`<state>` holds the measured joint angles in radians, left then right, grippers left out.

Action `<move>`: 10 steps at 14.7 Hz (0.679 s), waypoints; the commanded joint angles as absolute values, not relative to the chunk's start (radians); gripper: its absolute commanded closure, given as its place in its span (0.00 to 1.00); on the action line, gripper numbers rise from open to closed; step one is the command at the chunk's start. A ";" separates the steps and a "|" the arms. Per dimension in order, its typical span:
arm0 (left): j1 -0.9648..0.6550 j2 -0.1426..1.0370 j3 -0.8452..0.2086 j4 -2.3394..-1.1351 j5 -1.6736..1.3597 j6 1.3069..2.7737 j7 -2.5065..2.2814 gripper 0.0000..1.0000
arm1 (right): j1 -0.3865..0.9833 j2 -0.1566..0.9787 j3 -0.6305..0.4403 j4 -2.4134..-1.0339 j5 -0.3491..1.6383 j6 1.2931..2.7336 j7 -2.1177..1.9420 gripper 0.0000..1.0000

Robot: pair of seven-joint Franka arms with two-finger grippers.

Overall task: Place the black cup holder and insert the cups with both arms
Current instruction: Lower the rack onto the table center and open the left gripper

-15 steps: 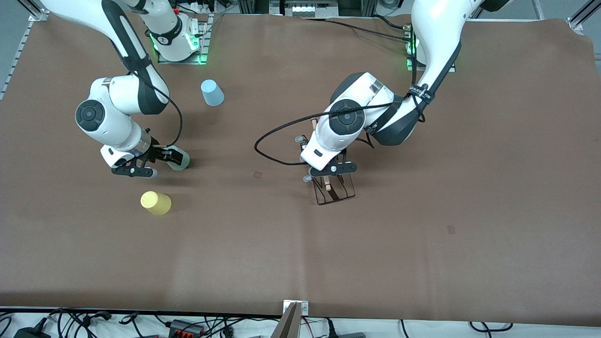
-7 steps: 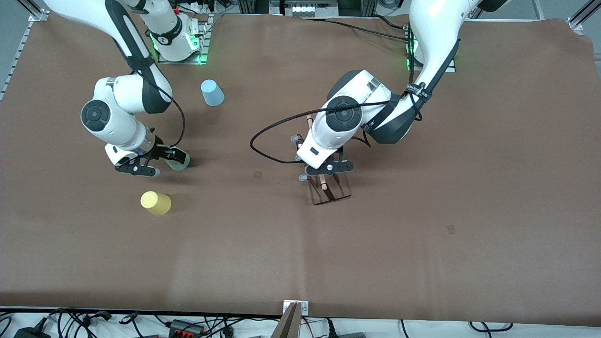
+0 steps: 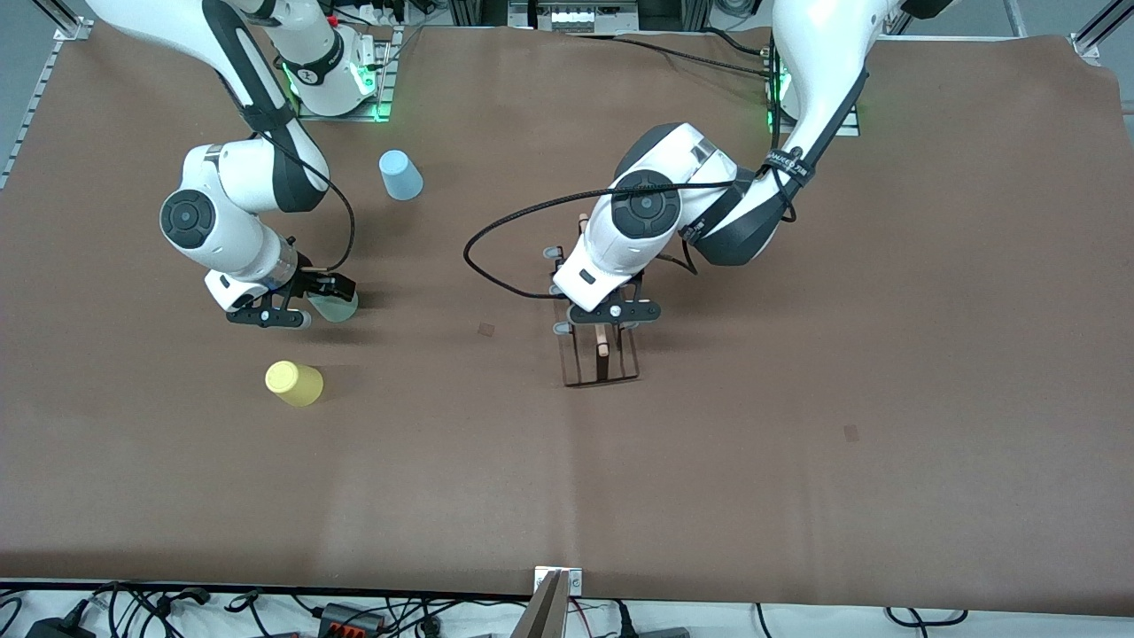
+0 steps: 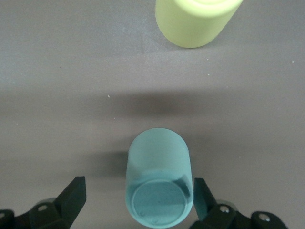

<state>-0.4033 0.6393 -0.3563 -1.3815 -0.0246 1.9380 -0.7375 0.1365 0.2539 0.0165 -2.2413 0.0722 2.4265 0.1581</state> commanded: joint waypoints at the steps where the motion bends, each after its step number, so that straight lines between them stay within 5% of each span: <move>1: -0.411 0.641 -0.353 -1.376 -0.043 1.925 -0.638 0.99 | 0.135 0.215 0.009 -2.264 0.071 2.418 0.112 0.00; 10: -0.411 0.624 -0.353 -1.371 -0.153 1.873 -0.649 0.99 | 0.130 0.219 0.008 -2.341 0.071 2.474 0.097 0.00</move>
<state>-0.4101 0.6483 -0.3564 -1.3768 -0.1009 1.9055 -0.6642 0.1308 0.2365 0.0084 -2.2907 0.0718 2.4309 0.1120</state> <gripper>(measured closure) 0.841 0.000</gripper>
